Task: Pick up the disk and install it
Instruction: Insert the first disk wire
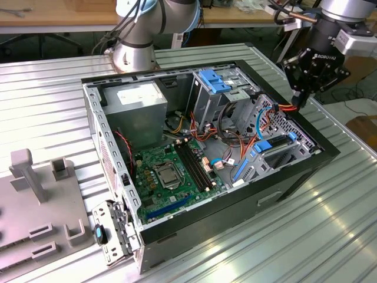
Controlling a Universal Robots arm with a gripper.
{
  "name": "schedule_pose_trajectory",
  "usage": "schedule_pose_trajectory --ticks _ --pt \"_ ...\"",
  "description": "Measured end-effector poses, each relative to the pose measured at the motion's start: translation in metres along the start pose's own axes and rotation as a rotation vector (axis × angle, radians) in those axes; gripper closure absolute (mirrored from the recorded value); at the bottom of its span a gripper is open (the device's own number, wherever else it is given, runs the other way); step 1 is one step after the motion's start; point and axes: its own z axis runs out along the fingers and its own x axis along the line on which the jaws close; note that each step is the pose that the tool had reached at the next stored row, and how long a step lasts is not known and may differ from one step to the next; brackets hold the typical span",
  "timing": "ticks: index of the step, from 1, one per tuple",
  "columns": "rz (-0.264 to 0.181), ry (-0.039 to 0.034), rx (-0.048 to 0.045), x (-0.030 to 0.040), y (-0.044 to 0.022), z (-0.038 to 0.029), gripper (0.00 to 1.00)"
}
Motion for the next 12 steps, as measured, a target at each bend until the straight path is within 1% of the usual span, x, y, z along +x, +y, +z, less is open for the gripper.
schedule_pose_trajectory --ticks 4,6,8,10,12 --pt "0.062 -0.0033 -0.0083 0.0 0.0 0.0 0.83" --pt "0.118 -0.0063 -0.0157 0.0 0.0 0.0 0.83" --pt "0.147 -0.0078 -0.0195 0.0 0.0 0.0 0.83" --pt "0.204 -0.0107 -0.0271 0.0 0.0 -0.0001 0.83" --pt "0.235 -0.0124 -0.0311 0.0 0.0 -0.0001 0.83"
